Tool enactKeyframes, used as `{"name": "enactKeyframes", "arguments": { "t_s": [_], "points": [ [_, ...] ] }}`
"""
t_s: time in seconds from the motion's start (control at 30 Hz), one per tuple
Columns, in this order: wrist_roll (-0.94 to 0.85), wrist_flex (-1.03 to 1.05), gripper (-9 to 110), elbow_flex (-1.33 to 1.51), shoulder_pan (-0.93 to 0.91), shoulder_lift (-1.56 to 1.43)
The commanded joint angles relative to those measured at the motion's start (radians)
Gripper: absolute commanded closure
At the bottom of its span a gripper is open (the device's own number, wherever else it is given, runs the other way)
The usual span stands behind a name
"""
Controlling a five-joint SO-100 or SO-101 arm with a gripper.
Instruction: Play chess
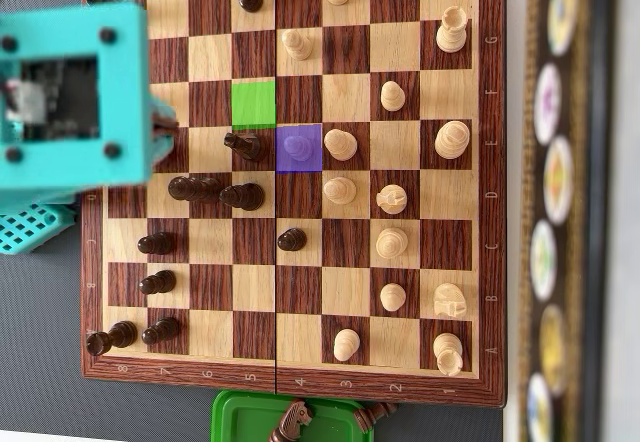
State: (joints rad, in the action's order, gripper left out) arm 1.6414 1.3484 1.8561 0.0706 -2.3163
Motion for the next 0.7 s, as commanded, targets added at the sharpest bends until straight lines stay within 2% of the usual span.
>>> {"name": "enactKeyframes", "arguments": {
  "t_s": [0.0, 0.47, 0.67],
  "points": [
    [0.006, -0.015, 99, -0.006, 0.006, -0.015],
    [0.006, -0.015, 99, -0.006, 0.006, -0.008],
    [0.002, -0.061, 99, -0.020, 0.017, 0.095]
  ]
}}
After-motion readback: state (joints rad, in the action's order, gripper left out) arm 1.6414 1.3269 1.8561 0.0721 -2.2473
